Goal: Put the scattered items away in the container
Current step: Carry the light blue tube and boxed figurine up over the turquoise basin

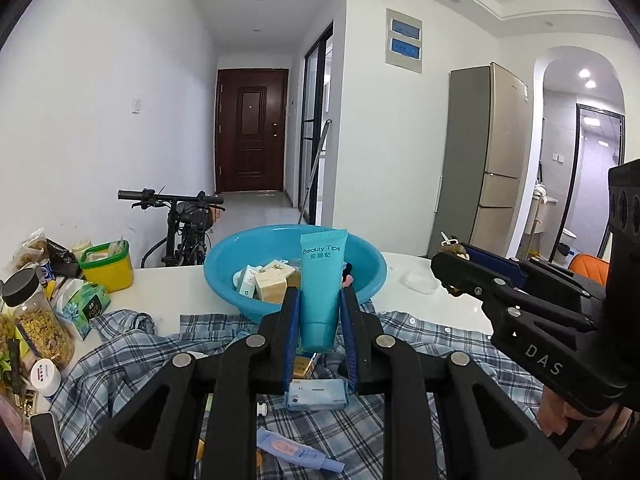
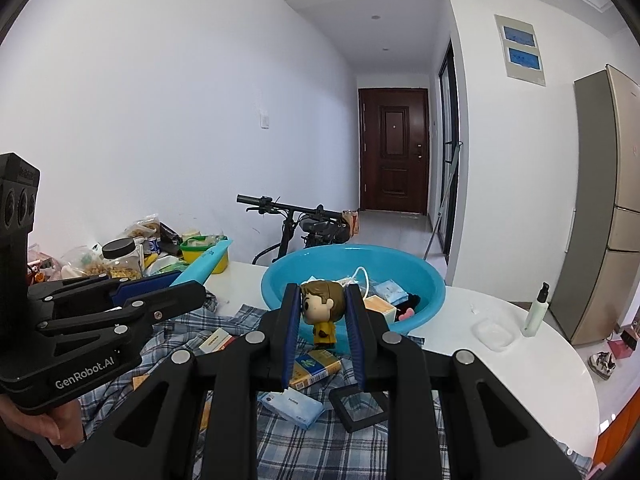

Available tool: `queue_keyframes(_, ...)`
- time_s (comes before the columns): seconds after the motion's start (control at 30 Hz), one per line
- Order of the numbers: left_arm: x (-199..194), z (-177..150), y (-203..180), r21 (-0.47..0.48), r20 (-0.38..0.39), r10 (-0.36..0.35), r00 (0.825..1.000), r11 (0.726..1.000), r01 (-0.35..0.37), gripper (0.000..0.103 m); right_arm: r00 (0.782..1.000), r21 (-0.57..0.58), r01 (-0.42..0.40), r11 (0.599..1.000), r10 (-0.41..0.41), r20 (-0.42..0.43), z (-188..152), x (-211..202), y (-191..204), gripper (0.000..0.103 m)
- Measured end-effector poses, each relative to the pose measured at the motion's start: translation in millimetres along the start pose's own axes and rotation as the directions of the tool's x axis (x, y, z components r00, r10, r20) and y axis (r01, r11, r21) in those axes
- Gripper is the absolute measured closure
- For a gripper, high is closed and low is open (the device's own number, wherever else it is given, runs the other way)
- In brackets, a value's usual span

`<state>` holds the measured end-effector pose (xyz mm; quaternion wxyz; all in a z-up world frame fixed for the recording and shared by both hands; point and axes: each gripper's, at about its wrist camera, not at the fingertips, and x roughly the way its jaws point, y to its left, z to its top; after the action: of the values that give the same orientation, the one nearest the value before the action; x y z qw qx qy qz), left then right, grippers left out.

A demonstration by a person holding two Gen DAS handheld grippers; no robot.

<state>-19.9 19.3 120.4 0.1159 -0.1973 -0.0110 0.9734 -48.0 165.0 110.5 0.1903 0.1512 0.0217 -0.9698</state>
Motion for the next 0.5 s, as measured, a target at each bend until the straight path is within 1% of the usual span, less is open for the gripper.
queue_keyframes(0.3, -5.6, -6.2, -2.8, -0.003, -0.008, -0.001, 1.000, 1.000, 0.001, 0.081, 1.000, 0.000, 0.011, 1.000, -0.011, 0.000, -1.9, -9.5, -0.2, 0.082)
queue_keyframes(0.5, -5.7, -9.7, -1.2, -0.010, -0.011, 0.001, 1.000, 1.000, -0.001, 0.081, 1.000, -0.003, 0.012, 1.000, -0.012, -0.009, -3.9, -8.0, 2.7, 0.082)
